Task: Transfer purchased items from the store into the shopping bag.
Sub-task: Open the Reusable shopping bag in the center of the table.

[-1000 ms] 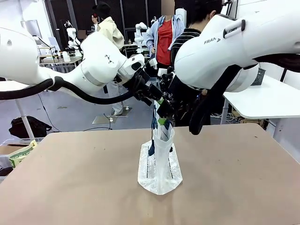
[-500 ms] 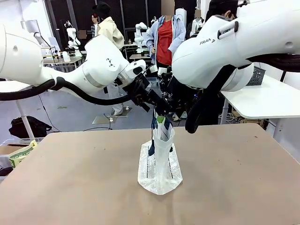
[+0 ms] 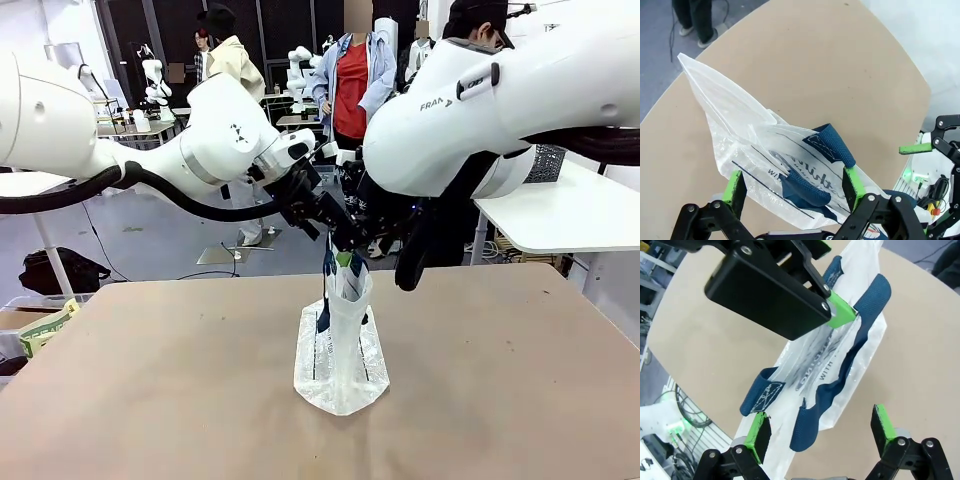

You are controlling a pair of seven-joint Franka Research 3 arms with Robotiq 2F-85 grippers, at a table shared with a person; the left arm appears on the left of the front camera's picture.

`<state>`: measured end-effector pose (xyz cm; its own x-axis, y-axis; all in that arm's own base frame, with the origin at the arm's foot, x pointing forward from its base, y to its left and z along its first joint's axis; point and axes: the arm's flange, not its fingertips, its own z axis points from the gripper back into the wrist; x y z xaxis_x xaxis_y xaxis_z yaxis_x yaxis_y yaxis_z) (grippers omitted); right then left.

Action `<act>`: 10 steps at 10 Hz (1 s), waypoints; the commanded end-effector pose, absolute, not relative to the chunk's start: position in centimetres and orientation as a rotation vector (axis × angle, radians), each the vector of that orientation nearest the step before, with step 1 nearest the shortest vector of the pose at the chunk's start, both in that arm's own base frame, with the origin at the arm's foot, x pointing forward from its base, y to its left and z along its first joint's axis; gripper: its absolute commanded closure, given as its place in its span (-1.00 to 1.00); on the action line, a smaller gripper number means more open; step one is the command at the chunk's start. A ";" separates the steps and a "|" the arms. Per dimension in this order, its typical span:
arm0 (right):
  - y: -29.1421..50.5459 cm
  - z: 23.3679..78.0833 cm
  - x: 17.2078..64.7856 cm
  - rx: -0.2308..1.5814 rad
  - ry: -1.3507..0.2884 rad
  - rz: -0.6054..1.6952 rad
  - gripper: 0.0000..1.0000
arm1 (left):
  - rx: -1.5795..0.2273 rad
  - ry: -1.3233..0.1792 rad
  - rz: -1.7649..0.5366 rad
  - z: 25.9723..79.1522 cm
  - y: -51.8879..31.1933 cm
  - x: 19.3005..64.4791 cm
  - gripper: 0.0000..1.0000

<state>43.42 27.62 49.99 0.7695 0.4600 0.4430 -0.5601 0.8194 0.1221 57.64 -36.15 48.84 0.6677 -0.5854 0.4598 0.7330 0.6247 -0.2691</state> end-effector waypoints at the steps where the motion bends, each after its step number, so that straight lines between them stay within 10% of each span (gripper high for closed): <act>1: 28.3 49.7 44.1 0.202 -0.413 0.529 -1.00 | -0.441 -0.322 -0.764 49.2 -36.3 58.0 -1.00; 3: 28.4 49.5 44.0 0.175 -0.445 0.536 -0.85 | -0.401 -0.324 -0.768 49.2 -36.3 58.2 -0.62; 7: 28.6 49.3 44.0 0.159 -0.437 0.540 0.68 | -0.383 -0.319 -0.756 49.0 -36.2 58.1 0.89; 8: 28.6 49.3 44.1 0.151 -0.433 0.535 1.00 | -0.387 -0.318 -0.759 49.0 -36.2 58.1 1.00; 10: 28.9 49.3 44.2 0.145 -0.426 0.535 1.00 | -0.388 -0.314 -0.764 48.9 -36.2 58.0 1.00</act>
